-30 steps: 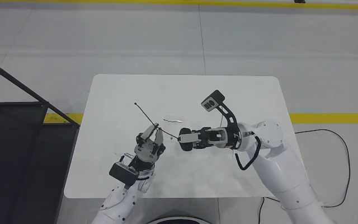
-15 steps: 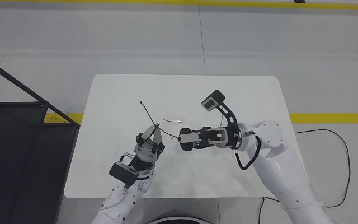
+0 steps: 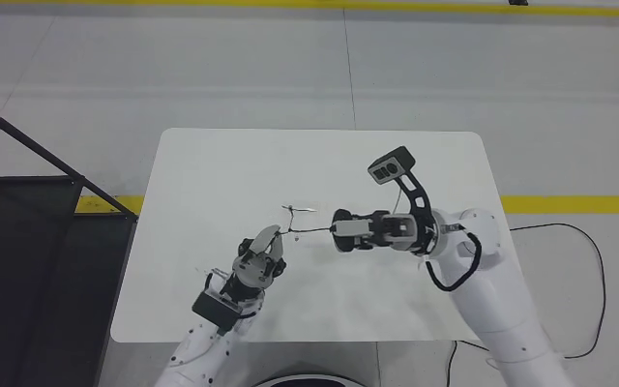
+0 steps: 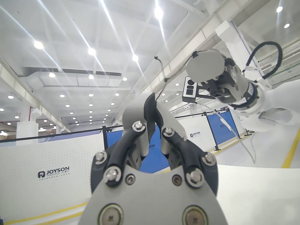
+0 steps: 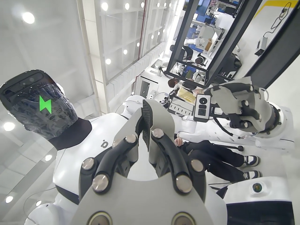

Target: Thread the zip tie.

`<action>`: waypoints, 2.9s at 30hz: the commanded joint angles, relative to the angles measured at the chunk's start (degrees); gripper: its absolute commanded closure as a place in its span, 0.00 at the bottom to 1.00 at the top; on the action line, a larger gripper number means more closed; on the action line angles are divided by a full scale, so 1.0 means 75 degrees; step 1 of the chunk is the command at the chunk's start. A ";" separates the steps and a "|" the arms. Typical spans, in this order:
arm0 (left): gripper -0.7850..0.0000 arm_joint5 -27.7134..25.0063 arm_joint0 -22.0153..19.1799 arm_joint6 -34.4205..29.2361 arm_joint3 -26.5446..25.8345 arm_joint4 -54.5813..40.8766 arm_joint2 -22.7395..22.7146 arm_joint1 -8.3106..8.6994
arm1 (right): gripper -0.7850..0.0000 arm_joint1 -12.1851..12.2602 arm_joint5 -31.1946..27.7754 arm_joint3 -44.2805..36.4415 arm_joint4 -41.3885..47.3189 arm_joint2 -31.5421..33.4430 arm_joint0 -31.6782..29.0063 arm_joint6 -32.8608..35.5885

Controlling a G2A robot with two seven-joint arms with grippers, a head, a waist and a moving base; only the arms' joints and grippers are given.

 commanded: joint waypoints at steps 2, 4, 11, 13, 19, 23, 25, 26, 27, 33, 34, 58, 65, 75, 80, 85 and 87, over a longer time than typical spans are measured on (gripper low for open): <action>1.00 -0.0018 0.0062 0.0072 -0.0020 0.0110 -0.0027 0.0025 | 1.00 0.0000 -0.0026 0.0017 0.0215 0.0105 -0.0028 0.0069; 1.00 -0.0017 0.0099 0.0112 -0.0017 0.0161 -0.0058 0.0042 | 1.00 0.0001 -0.0047 0.0030 0.0337 0.0180 -0.0051 0.0113; 1.00 -0.0088 0.0192 0.0307 0.0060 0.0436 -0.0142 0.0112 | 1.00 -0.0005 -0.0123 0.0037 0.0676 0.0357 -0.0133 0.0268; 1.00 -0.0095 0.0220 0.0374 0.0075 0.0493 -0.0165 0.0131 | 1.00 -0.0008 -0.0099 0.0045 0.0743 0.0378 -0.0141 0.0310; 1.00 -0.0113 0.0255 0.0472 0.0097 0.0569 -0.0195 0.0171 | 1.00 -0.0022 -0.0010 0.0069 0.0809 0.0395 -0.0134 0.0380; 1.00 -0.0102 0.0263 0.0505 0.0089 0.0596 -0.0179 0.0187 | 1.00 -0.0028 0.0099 0.0091 0.0708 0.0372 -0.0107 0.0383; 1.00 -0.0104 0.0268 0.0514 0.0071 0.0598 -0.0158 0.0192 | 1.00 -0.0023 0.0282 0.0097 0.0531 0.0326 -0.0064 0.0399; 0.63 -0.0117 0.0272 0.0513 0.0053 0.0572 -0.0144 0.0193 | 1.00 -0.0019 0.0356 0.0100 0.0381 0.0303 -0.0032 0.0384; 0.10 -0.0133 0.0281 0.0500 0.0034 0.0523 -0.0132 0.0192 | 1.00 -0.0016 0.0394 0.0094 0.0225 0.0273 -0.0010 0.0353; 0.00 -0.0266 0.0434 0.0421 -0.0218 0.0101 -0.0235 0.0214 | 1.00 -0.0019 0.0286 -0.0065 -0.0404 0.0153 0.0010 0.0129; 0.00 -0.0265 0.0506 0.0369 -0.0284 0.0031 -0.0304 0.0227 | 1.00 -0.0019 0.0239 -0.0109 -0.0496 0.0146 0.0004 0.0076; 0.00 -0.3052 0.2569 -0.2828 -0.2321 -0.3285 -0.2481 0.0640 | 1.00 0.0055 -0.0082 -0.1246 -0.5945 0.0037 -0.0174 -0.3188; 0.00 -0.3052 0.2569 -0.2828 -0.2321 -0.3285 -0.2481 0.0640 | 1.00 0.0055 -0.0082 -0.1246 -0.5945 0.0037 -0.0174 -0.3188; 0.00 -0.3139 0.2550 -0.4525 -0.2776 -0.4684 -0.2773 0.0648 | 1.00 0.0164 0.0796 -0.2340 -0.9977 -0.0678 -0.0511 -0.3142; 0.00 -0.3121 0.2578 -0.5170 -0.2918 -0.4886 -0.2878 0.0662 | 1.00 0.0153 0.1545 -0.2555 -1.1764 -0.1232 -0.0479 -0.2846; 0.00 -0.3147 0.2556 -0.5650 -0.3007 -0.5033 -0.2928 0.0671 | 1.00 0.0038 0.2163 -0.2298 -1.2675 -0.1857 -0.0131 -0.2352; 0.00 -0.3128 0.2539 -0.5721 -0.3017 -0.5090 -0.2938 0.0669 | 1.00 -0.0028 0.2377 -0.2094 -1.2945 -0.2106 0.0054 -0.2184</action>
